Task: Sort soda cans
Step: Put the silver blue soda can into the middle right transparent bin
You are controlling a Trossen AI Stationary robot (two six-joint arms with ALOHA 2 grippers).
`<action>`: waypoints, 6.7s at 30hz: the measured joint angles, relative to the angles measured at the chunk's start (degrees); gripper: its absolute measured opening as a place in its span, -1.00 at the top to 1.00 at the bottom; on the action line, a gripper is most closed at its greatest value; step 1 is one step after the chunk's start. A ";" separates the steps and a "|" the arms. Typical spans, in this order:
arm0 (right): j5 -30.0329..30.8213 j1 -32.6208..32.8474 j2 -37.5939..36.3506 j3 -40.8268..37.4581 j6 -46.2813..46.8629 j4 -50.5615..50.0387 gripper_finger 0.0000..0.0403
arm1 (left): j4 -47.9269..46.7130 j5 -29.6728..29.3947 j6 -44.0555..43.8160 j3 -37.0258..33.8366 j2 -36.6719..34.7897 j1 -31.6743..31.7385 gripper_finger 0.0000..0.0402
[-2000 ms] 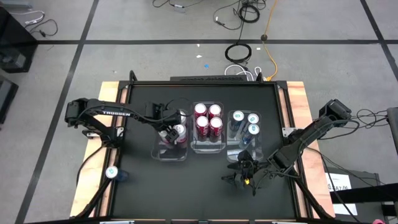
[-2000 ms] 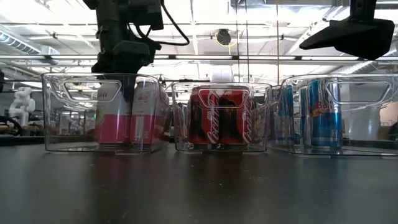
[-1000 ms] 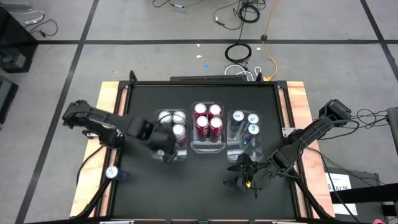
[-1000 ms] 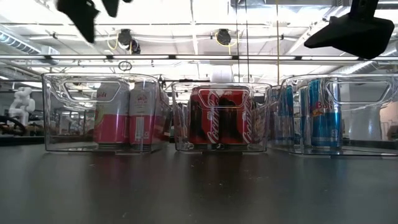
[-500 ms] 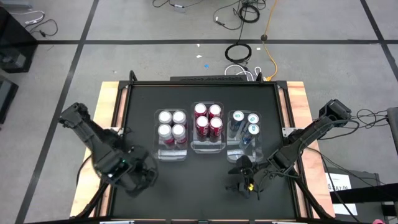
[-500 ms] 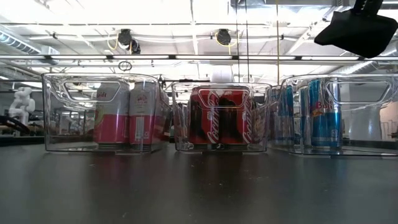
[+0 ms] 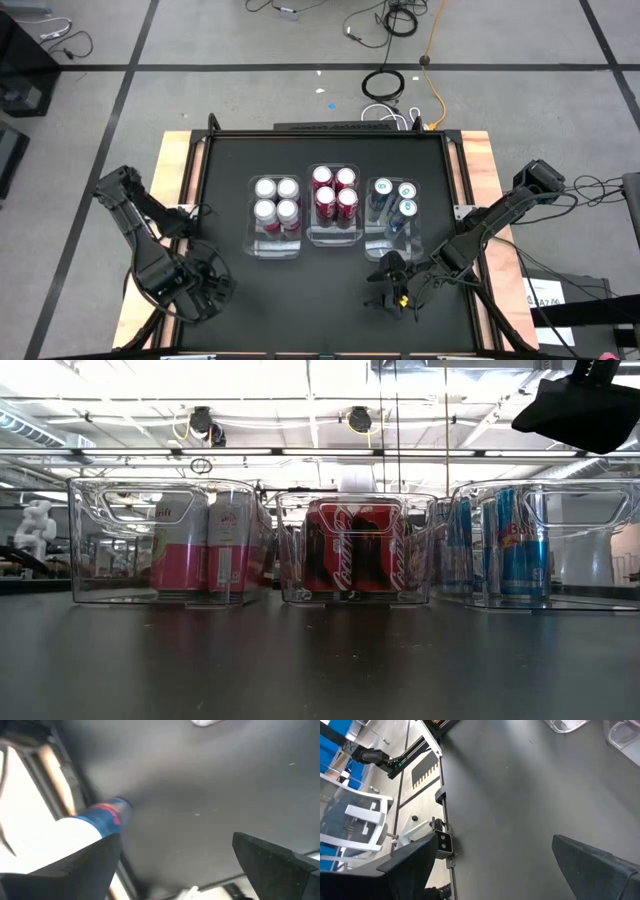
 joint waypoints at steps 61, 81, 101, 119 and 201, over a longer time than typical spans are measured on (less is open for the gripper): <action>7.88 -2.40 0.00 0.00 5.00 3.39 -0.91 | 7.71 3.08 -8.96 -25.14 -19.34 -14.78 -0.95; 7.75 -2.40 0.00 0.00 4.99 3.41 -0.91 | 9.84 4.78 -8.42 -25.11 -14.44 -15.26 -0.95; 7.40 -2.36 0.00 0.00 5.45 3.48 -0.91 | 11.09 5.16 -7.83 -25.11 -9.92 -15.26 -0.65; 7.42 -2.36 0.00 0.00 5.02 3.45 -0.91 | 14.24 5.35 -9.30 -24.68 -9.90 -15.08 -0.30; -8.74 15.10 -0.02 -0.04 26.24 -27.87 -0.91 | 25.15 3.34 72.19 29.82 34.13 31.60 -0.30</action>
